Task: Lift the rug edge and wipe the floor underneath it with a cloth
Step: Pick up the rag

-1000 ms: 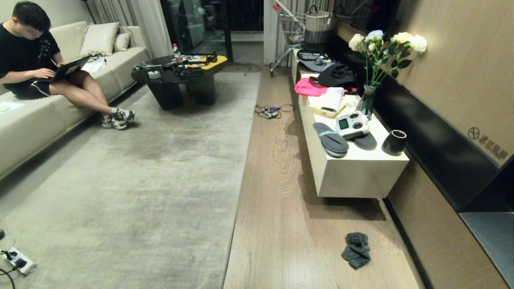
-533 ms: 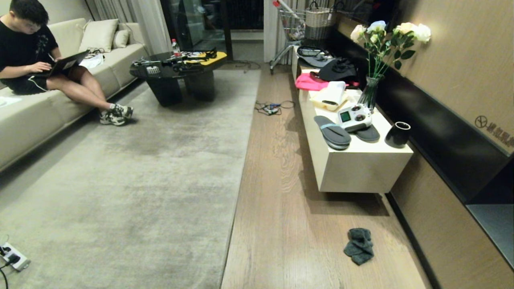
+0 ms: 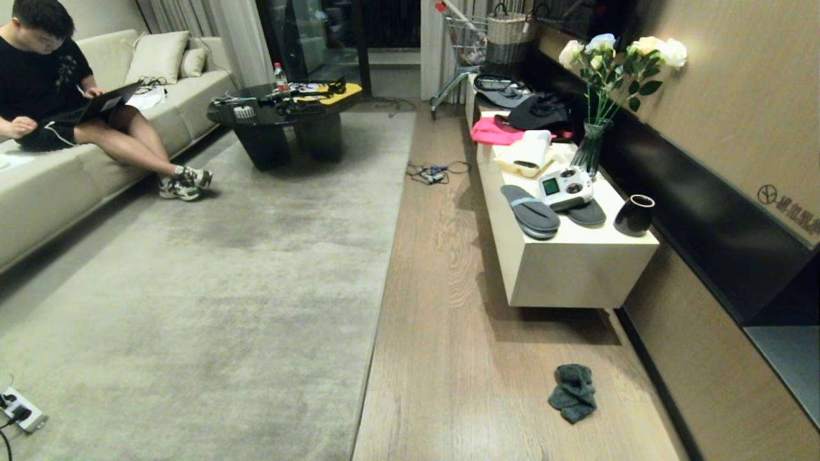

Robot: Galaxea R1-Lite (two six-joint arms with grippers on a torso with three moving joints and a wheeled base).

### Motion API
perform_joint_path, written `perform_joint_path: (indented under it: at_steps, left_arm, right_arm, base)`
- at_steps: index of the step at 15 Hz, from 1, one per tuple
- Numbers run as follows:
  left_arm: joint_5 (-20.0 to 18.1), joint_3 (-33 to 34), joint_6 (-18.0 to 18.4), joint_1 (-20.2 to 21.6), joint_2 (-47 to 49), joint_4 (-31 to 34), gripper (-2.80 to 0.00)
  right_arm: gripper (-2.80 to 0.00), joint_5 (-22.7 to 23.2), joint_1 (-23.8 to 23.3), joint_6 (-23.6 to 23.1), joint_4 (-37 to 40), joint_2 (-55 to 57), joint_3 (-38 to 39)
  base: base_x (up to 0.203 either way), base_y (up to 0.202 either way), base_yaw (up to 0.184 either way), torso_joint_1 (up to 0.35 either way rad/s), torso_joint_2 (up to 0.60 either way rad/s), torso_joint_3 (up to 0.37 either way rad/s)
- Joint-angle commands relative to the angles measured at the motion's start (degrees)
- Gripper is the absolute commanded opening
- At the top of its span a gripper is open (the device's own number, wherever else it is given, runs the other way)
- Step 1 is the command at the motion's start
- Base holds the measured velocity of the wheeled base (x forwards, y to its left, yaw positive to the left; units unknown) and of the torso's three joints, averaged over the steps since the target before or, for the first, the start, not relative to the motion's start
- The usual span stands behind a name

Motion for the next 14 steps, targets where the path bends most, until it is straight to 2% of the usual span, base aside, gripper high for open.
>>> perform_joint_path:
  at_steps: [1,14]
  left_arm:
    - [0.01,0.07,-0.05,0.01,0.0,0.01,-2.8]
    - [0.01,0.07,-0.04,0.01,0.0,0.01,-2.8]
  right_arm:
    - [-2.8,0.02,0.01,0.01,-0.01,-0.01,0.0]
    - [-2.8,0.02,0.01,0.01,-0.01,-0.01,0.0]
  base:
    - [0.0,0.0,0.0,0.018,0.15,0.154]
    - [0.0,0.0,0.0,0.003,0.01,0.013]
